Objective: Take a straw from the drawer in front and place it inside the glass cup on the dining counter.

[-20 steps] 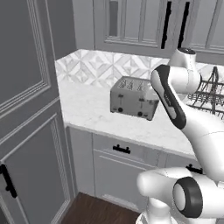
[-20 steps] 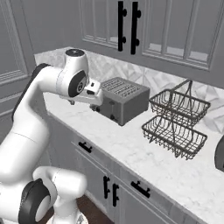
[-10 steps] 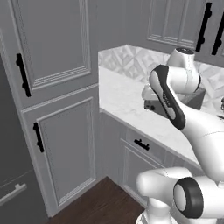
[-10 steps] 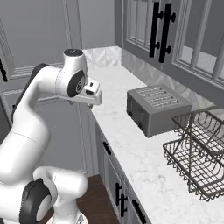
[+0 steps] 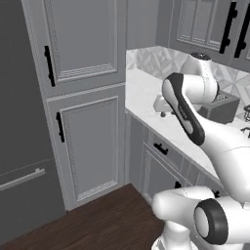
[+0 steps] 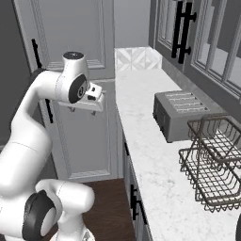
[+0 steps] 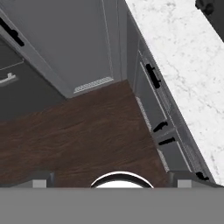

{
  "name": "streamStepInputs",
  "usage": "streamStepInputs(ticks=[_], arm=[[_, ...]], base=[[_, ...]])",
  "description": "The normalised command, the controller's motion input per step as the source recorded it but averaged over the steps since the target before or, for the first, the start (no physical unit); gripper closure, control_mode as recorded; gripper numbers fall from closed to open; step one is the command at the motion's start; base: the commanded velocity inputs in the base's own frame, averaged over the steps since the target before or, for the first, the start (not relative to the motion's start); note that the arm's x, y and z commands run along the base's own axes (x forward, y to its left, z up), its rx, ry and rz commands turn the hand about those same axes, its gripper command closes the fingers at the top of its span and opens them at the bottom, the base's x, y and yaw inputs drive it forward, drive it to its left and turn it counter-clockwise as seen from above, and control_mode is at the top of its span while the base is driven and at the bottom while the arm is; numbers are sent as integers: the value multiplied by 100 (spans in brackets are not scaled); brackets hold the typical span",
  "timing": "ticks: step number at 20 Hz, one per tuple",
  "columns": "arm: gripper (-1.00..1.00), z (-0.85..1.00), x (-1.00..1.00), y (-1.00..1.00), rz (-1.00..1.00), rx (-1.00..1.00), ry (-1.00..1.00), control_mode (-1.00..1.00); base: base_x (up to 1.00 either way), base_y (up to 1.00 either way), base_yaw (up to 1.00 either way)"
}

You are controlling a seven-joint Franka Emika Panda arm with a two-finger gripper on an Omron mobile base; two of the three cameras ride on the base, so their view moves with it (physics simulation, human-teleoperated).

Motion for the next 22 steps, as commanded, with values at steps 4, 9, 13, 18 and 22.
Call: streamStepInputs(ticks=[4, 9, 13, 18, 22], arm=[[-100, 0, 0, -28, 9, -3, -5, -100], [-100, -3, 0, 33, 4, -20, -17, -100], [-100, -39, 3, 88, -1, -50, -18, -100], [-100, -60, 32, 57, -9, -54, -8, -100], [-100, -76, 56, 28, -5, -53, 0, -100]], base=[[0, -16, 5], [0, 0, 0], [0, 0, 0], [0, 0, 0], [0, 0, 0]])
